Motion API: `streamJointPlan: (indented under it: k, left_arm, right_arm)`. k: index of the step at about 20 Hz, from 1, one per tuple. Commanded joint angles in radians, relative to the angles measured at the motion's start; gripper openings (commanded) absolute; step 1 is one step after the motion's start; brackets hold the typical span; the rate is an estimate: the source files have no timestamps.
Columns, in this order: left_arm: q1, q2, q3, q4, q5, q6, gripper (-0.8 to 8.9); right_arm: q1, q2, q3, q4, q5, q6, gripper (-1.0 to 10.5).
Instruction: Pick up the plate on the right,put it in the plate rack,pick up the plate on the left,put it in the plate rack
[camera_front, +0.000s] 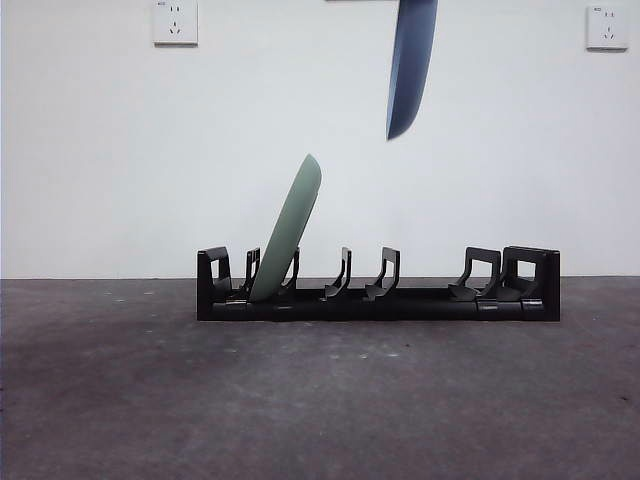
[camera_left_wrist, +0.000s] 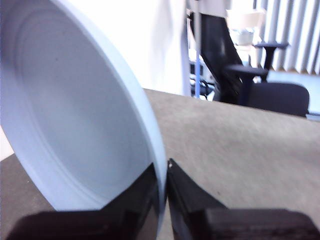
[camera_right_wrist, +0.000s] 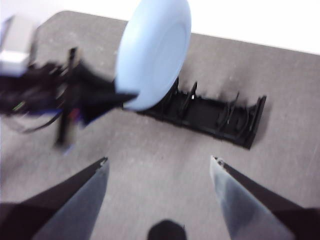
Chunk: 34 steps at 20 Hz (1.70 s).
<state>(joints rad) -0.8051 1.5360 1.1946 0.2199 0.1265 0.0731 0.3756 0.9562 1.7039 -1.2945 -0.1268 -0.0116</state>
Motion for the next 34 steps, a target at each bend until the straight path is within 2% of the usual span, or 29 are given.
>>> streamJointPlan:
  k: [1, 6, 11, 16, 30, 31, 34]
  left_arm:
    - [0.028, 0.061, -0.007, 0.081, 0.004, -0.074, -0.08]
    - [0.081, 0.185, 0.019, 0.13, 0.005, -0.082, -0.08]
    - [0.11, 0.288, 0.115, 0.083, 0.008, -0.087, -0.08]
    - [0.124, 0.357, 0.131, 0.059, 0.008, -0.087, -0.08]
    - [0.13, 0.414, 0.131, -0.04, -0.047, -0.042, 0.01]
    - [0.129, 0.414, 0.131, -0.04, -0.046, -0.043, 0.11]
    - [0.124, 0.414, 0.131, -0.04, -0.04, -0.043, 2.01]
  right_arm:
    - [0.003, -0.001, 0.0, -0.025, 0.004, 0.007, 3.5]
    - [0.003, 0.0, 0.0, -0.042, 0.004, 0.002, 3.5]
    - [0.003, 0.002, 0.0, -0.042, 0.004, 0.0, 3.5]
    - [0.003, 0.002, 0.0, -0.042, 0.004, -0.012, 3.5]
    - [0.003, 0.002, -0.002, -0.068, 0.003, -0.027, 3.5]
    - [0.003, 0.002, -0.002, -0.068, 0.003, -0.027, 3.5]
    - [0.003, 0.002, -0.002, -0.072, 0.003, -0.035, 3.5]
